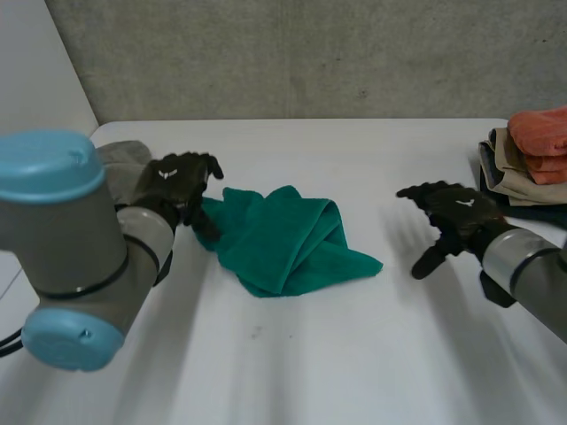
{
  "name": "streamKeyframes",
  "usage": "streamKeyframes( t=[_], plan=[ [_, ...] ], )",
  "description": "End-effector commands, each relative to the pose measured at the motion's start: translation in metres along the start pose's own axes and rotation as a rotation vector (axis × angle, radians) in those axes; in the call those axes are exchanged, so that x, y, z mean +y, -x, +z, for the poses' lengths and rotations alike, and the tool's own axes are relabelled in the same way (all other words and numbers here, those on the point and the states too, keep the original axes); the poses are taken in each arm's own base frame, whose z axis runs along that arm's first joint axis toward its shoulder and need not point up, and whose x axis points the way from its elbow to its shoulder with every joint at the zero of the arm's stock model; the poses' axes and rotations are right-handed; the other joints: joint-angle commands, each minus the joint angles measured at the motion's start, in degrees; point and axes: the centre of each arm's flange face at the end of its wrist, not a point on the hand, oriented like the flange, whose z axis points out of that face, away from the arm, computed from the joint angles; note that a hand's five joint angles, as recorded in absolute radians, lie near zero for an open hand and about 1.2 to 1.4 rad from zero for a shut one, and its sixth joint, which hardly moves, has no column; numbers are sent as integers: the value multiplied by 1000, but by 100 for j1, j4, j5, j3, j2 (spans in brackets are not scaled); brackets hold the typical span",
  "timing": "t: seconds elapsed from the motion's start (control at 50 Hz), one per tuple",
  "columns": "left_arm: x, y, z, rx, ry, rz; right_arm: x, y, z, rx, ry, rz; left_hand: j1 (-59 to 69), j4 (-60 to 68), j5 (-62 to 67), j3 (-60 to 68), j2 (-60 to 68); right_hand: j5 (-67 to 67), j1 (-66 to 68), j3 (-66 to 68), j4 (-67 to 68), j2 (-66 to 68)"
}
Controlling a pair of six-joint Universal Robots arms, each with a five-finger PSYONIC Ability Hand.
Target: Fold the laundry.
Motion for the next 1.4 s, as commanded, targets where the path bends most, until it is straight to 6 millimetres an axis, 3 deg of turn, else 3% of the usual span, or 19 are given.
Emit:
streamKeyframes(
  t=[0.02, 0.1, 0.2, 0.36, 0.48, 0.58, 0.7, 0.72, 0.74, 0.8, 0.86, 0.88, 0.94, 1.04, 1.1, 1.2, 1.26, 1.34, 1.4],
  plan=[
    [38, -4, 8, 12, 13, 35, -1, 36, 44, -111, 0, 32, 64, 190, 199, 116, 119, -260, -286, -185, -208, -220],
    [59, -16, 19, 39, 29, 39, -5, 39, 82, -133, -54, -50, 31, 156, 166, 82, 86, -260, -286, -185, -208, -220],
    [73, -29, 30, 64, 44, 43, -7, 41, 111, -148, -105, -97, 14, 140, 149, 65, 69, 219, 193, 294, 271, 259],
    [88, -39, 48, 82, 60, 55, 10, 45, 157, -160, -146, -111, -3, 122, 132, 48, 52, 839, 813, 914, 891, 879],
    [92, -44, 59, 85, 54, 59, 12, 48, 170, -173, -160, -116, 1624, 1750, 1759, 1675, 1679, 1648, 1623, 1724, 1700, 1689],
    [92, -43, 59, 81, 60, 60, 20, 65, 175, -255, -134, -118, 5172, 5298, 5308, 5224, 5228, 2253, 2227, 2328, 2305, 2293],
    [73, -41, 54, 81, 25, 57, 30, 76, 178, -309, -108, -116, 5360, 5486, 5496, 5412, 5416, 3866, 3840, 3941, 3918, 3906],
    [70, -41, 53, 81, 21, 56, 30, 78, 178, -317, -108, -116, 5360, 5486, 5496, 5412, 5416, 4519, 4493, 4594, 4571, 4559],
    [64, -40, 51, 78, 15, 54, 29, 82, 178, -319, -112, -118, 5360, 5486, 5496, 5412, 5416, 6718, 6692, 6793, 6770, 6758],
    [57, -39, 47, 81, 7, 54, 24, 82, 177, -301, -132, -117, 5360, 5486, 5496, 5412, 5416, 6740, 6714, 6815, 6792, 6780],
    [39, -36, 47, 72, -30, 52, -3, 77, 171, -247, -187, -124, 5360, 5486, 5496, 5412, 5416, 6740, 6714, 6815, 6792, 6780],
    [31, -34, 49, 67, -54, 50, -25, 74, 163, -219, -238, -133, 5360, 5486, 5496, 5412, 5416, 6740, 6714, 6815, 6792, 6780],
    [-17, -16, 57, 15, -184, 50, -58, 71, 147, -190, -322, -163, 5360, 5486, 5496, 5412, 5416, 6740, 6714, 6815, 6792, 6780],
    [-104, 16, 66, -27, -437, 127, -152, 67, 81, -139, -650, -240, 5360, 5486, 5496, 5412, 5416, 6740, 6714, 6815, 6792, 6780],
    [-132, 13, 63, 31, -530, 157, -182, 64, 42, -110, -784, -266, 5360, 5486, 5496, 5412, 5416, 6740, 6714, 6815, 6792, 6780],
    [-169, 10, 49, 100, -644, 177, -196, 69, -3, -126, -824, -284, 5360, 5486, 5496, 5412, 5416, 6740, 6714, 6815, 6792, 6780],
    [-175, 10, 43, 98, -659, 178, -187, 75, -18, -165, -774, -283, 5360, 5486, 5496, 5412, 5416, 6740, 6714, 6815, 6792, 6780],
    [-158, 10, 43, 112, -591, 178, -165, 82, -31, -207, -664, -278, 5360, 5486, 5496, 5412, 5416, 6740, 6714, 6815, 6792, 6780],
    [-125, 9, 48, 126, -474, 184, -146, 83, -30, -215, -581, -278, 5360, 5486, 5496, 5412, 5416, 6740, 6714, 6815, 6792, 6780]
  ],
)
